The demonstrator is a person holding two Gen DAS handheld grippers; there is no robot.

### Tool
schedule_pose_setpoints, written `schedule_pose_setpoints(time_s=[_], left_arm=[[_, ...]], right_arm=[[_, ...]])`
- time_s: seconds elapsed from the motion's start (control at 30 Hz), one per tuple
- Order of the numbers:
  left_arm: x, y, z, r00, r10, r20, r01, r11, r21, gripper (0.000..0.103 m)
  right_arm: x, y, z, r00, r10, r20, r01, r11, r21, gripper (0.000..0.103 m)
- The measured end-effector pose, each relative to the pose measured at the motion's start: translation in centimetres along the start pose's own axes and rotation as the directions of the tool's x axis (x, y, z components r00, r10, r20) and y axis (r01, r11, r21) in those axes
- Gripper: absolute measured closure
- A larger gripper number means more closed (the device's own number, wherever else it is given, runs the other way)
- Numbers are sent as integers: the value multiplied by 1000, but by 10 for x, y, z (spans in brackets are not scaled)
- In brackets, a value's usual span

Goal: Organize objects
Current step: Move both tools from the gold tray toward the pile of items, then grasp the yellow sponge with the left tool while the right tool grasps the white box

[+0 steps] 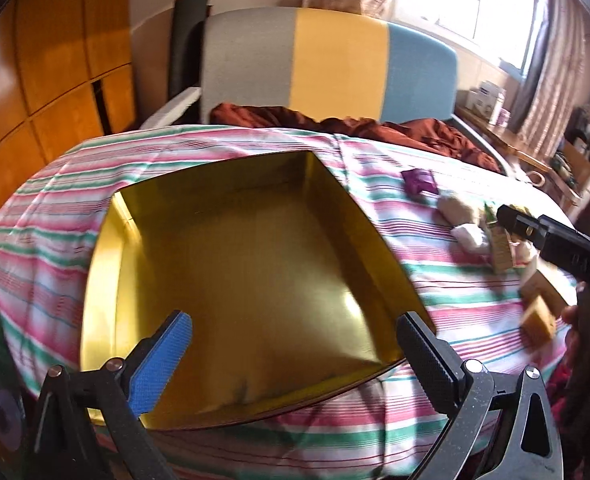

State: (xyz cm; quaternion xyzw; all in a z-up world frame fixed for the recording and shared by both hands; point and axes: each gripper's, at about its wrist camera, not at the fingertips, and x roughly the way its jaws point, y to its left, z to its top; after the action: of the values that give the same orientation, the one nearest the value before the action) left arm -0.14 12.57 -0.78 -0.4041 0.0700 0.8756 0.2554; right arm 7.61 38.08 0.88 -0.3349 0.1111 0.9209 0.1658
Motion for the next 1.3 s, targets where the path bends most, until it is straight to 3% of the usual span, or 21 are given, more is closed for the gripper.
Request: schedule_pose_setpoints(time_s=[0.3, 0.43, 0.53, 0.6, 0.67, 0.77, 0.9, 1.07, 1.2, 1.27, 1.3], left_arm=[[14, -68, 27, 985, -170, -32, 172, 977, 127, 0], [26, -99, 35, 973, -220, -76, 230, 957, 174, 0], [35, -128, 35, 958, -264, -111, 283, 933, 224, 0], [42, -149, 34, 944, -297, -143, 325, 911, 254, 0], [48, -170, 30, 927, -333, -175, 372, 880, 296, 0], [55, -203, 23, 894, -388, -225, 446, 818, 364, 3], [63, -245, 11, 849, -435, -300, 528, 721, 449, 7], [76, -285, -6, 795, -459, -397, 607, 609, 510, 6], [90, -311, -17, 793, -435, -426, 609, 577, 544, 7], [102, -316, -22, 795, -416, -441, 605, 585, 540, 18], [109, -314, -24, 791, -408, -457, 609, 597, 522, 35]], right_arm=[[-12, -136, 19, 977, -211, 0, 206, 952, 229, 1], [-11, -180, 9, 976, -215, -24, 209, 912, 354, 1], [-9, -212, -7, 989, -139, -44, 141, 843, 519, 1], [-7, -227, -16, 991, -114, -63, 129, 790, 599, 1], [-12, -235, -20, 996, -90, -20, 82, 763, 641, 1], [-16, -236, -22, 999, -43, 25, 16, 756, 655, 1], [-13, -232, -22, 996, 86, 26, -83, 761, 643, 1], [-16, -240, -30, 988, 152, -28, -98, 755, 649, 1], [-14, -246, -36, 984, 173, -31, -108, 732, 673, 1], [-12, -245, -36, 985, 170, -36, -103, 736, 669, 1], [-10, -243, -35, 984, 171, -47, -98, 743, 662, 1]])
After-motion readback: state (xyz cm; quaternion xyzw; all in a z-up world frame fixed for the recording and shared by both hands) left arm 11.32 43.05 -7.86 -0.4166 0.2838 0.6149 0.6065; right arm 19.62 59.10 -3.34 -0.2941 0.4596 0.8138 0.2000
